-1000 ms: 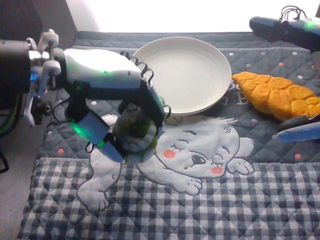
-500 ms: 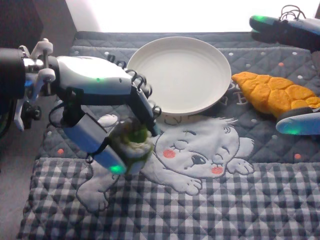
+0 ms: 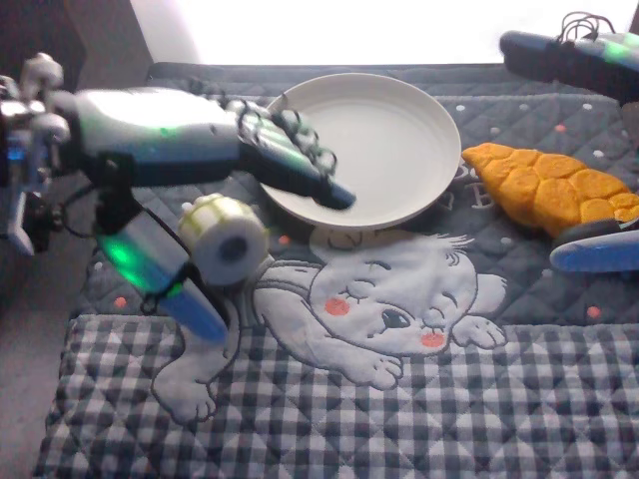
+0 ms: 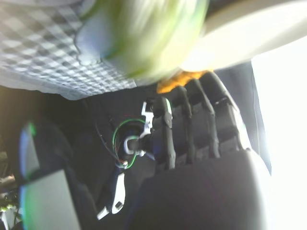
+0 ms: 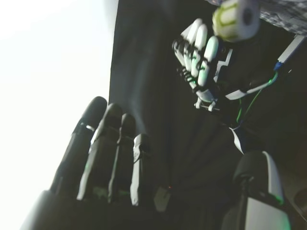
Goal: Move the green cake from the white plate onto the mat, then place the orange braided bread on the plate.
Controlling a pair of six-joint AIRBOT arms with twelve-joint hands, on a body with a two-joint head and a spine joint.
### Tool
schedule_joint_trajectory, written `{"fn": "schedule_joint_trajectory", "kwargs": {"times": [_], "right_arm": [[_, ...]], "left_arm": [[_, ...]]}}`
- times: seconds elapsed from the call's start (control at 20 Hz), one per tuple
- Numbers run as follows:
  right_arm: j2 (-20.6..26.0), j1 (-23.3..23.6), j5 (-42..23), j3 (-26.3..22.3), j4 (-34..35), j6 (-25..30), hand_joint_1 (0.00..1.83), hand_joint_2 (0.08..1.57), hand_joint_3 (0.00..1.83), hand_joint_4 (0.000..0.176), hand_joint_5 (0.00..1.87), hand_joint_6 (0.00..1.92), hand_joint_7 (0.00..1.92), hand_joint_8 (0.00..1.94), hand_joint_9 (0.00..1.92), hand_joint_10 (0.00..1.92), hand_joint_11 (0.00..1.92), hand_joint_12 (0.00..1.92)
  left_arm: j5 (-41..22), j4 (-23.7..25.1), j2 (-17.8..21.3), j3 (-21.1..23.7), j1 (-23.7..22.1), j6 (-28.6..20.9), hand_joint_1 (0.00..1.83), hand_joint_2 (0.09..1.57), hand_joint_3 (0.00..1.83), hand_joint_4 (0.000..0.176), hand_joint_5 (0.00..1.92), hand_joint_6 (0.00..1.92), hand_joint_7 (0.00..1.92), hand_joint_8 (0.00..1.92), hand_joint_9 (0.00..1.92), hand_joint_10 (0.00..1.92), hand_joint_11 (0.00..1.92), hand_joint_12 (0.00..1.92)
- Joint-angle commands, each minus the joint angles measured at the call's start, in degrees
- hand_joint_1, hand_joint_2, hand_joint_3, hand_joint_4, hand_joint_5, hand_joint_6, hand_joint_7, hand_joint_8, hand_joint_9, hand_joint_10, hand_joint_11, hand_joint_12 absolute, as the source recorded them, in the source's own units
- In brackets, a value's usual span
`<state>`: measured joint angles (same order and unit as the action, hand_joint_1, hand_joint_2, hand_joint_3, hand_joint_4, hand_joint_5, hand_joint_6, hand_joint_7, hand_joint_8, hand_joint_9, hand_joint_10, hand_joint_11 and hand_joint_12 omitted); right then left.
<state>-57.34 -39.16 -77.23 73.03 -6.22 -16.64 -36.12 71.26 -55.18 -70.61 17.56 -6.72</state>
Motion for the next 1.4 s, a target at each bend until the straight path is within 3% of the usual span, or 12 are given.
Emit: {"fn": "schedule_joint_trajectory", "kwargs": {"times": [0.0,0.15,0.2,0.25,0.35,0.45,0.65,0.7,0.8,1.0,1.15,1.35], "right_arm": [[0.9,0.2,-6.0,0.4,2.2,0.5,0.81,0.75,0.00,0.117,0.00,0.00,0.33,0.00,0.40,0.00,0.08,1.02],[1.0,0.2,-3.1,1.0,1.9,0.5,0.84,0.72,0.00,0.145,0.01,0.00,0.31,0.00,0.41,0.01,0.07,1.10],[1.0,0.2,-2.2,1.3,1.9,0.5,0.85,0.75,0.01,0.170,0.03,0.01,0.32,0.01,0.40,0.00,0.03,1.08],[0.9,0.2,-1.3,1.5,1.9,0.5,0.84,0.85,0.00,0.162,0.09,0.00,0.19,0.02,0.39,0.00,0.15,0.63],[0.7,0.2,0.7,2.0,1.9,0.5,0.73,0.81,0.00,0.172,0.10,0.00,0.20,0.00,0.39,0.00,0.17,0.56],[0.7,0.2,2.7,2.5,1.9,0.5,0.62,0.77,0.00,0.160,0.07,0.00,0.21,0.00,0.37,0.00,0.15,0.63],[0.2,0.2,6.1,3.1,2.0,0.5,0.62,0.67,0.00,0.175,0.00,0.00,0.33,0.00,0.38,0.00,0.04,0.97],[-0.2,0.2,7.1,3.3,2.0,0.5,0.65,0.68,0.00,0.176,0.00,0.00,0.32,0.00,0.40,0.01,0.05,1.00],[-0.5,0.2,8.9,3.7,2.0,0.5,0.66,0.69,0.01,0.176,0.00,0.00,0.33,0.00,0.41,0.01,0.05,1.00],[-1.3,0.2,12.5,4.7,1.9,0.5,0.68,0.74,0.01,0.149,0.00,0.00,0.30,0.00,0.43,0.00,0.07,1.00],[-1.8,0.2,15.5,5.5,1.6,0.5,0.68,0.77,0.00,0.133,0.00,0.00,0.26,0.00,0.36,0.00,0.01,1.04],[-3.0,0.2,19.1,7.1,1.3,0.5,0.60,0.73,0.00,0.105,0.00,0.00,0.28,0.00,0.40,0.01,0.06,1.09]], "left_arm": [[-2.8,-4.3,0.8,0.2,-0.3,0.9,0.85,0.84,0.01,0.043,0.49,0.01,0.37,0.01,0.30,0.01,0.05,0.57],[-3.5,-9.6,3.5,1.6,-0.3,5.1,0.84,0.79,0.00,0.081,0.42,0.00,0.29,0.00,0.21,0.00,0.00,0.36],[-3.9,-10.7,4.1,1.9,-0.3,6.0,0.81,0.77,0.00,0.074,0.43,0.00,0.35,0.01,0.24,0.01,0.00,0.39],[-4.3,-11.6,4.6,2.2,-0.3,6.5,0.69,0.90,0.00,0.000,0.44,0.00,0.49,0.00,0.43,0.01,0.10,0.69],[-5.2,-13.2,5.8,2.9,-0.3,7.3,0.33,0.95,0.00,0.000,0.53,0.01,0.59,0.00,0.57,0.00,0.28,0.67],[-5.9,-14.8,6.9,3.7,-0.3,8.6,0.65,1.11,0.00,0.000,0.44,0.00,0.59,0.01,0.61,0.01,0.33,0.64],[-7.6,-20.7,9.1,5.2,-0.3,14.3,0.62,1.11,0.00,0.064,0.43,0.00,0.63,0.00,0.66,0.02,0.39,0.79],[-8.6,-23.6,9.9,5.6,-0.1,16.6,0.57,1.03,0.00,0.146,0.40,0.00,0.51,0.01,0.61,0.02,0.49,0.53],[-10.3,-28.5,11.4,6.3,0.2,21.2,0.52,1.01,0.00,0.170,0.33,0.00,0.42,0.00,0.53,0.00,0.38,0.29],[-11.6,-31.8,13.6,7.1,0.2,23.8,0.68,0.97,0.00,0.176,0.37,0.01,0.36,0.01,0.38,0.00,0.32,0.01],[-11.3,-32.2,14.1,7.8,0.3,24.8,0.71,0.92,0.00,0.113,0.43,0.00,0.39,0.00,0.41,0.01,0.35,0.03],[-11.0,-32.0,14.1,8.0,0.5,24.8,0.58,1.01,0.01,0.173,0.28,0.00,0.33,0.00,0.44,0.00,0.49,0.06]]}}
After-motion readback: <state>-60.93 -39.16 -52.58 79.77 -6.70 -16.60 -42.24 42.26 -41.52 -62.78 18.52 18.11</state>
